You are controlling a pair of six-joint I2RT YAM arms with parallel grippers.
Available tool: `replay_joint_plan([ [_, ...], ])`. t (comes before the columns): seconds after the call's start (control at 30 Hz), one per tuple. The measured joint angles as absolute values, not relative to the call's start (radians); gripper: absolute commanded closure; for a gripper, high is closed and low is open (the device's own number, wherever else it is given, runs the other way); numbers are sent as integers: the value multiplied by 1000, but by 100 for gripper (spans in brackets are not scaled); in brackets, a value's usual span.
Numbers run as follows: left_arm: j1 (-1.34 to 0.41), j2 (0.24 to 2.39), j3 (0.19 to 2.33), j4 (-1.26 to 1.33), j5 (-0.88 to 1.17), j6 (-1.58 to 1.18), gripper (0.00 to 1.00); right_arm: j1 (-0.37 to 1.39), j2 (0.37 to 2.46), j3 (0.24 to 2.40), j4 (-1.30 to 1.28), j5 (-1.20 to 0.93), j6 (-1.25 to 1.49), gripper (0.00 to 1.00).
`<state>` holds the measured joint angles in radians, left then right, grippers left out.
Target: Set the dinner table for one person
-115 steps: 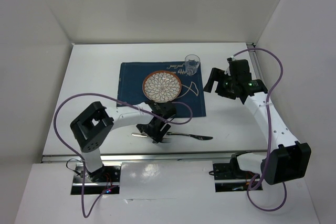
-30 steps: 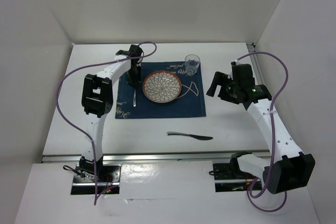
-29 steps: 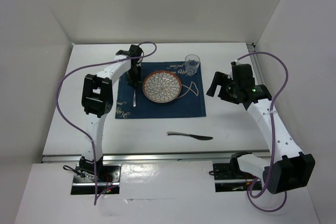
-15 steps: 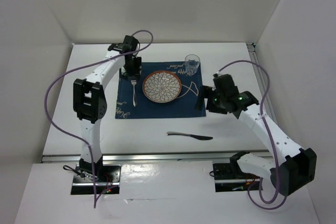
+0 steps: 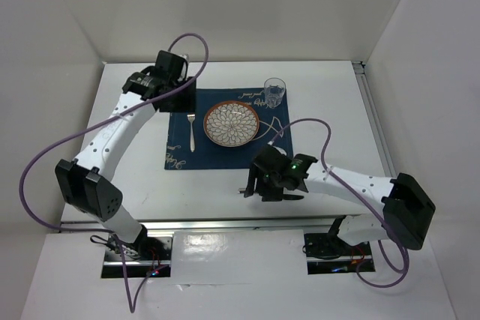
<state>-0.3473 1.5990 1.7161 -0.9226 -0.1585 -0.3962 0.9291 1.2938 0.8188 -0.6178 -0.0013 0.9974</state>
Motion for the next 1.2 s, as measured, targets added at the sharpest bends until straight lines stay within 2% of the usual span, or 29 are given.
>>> replay_joint_plan([
  [0.17, -371, 1612, 1625, -931, -152, -398, 29, 930, 1298, 741, -563, 31, 1255, 30],
  [0.37, -379, 1610, 1617, -934, -151, -398, 29, 930, 1297, 678, -562, 85, 1512, 29],
  [0.53, -379, 1608, 1617, -934, -151, -397, 29, 929, 1318, 693, -574, 157, 1625, 27],
  [0.73, -379, 1603, 1615, -926, -151, -396, 29, 909, 1448, 759, -620, 188, 1702, 27],
  [1.03, -379, 1601, 1603, -920, -152, -392, 29, 905, 1600, 902, -731, 249, 1784, 31],
  [1.2, -379, 1601, 1603, -920, -152, -390, 29, 901, 1655, 958, -807, 249, 1828, 42],
])
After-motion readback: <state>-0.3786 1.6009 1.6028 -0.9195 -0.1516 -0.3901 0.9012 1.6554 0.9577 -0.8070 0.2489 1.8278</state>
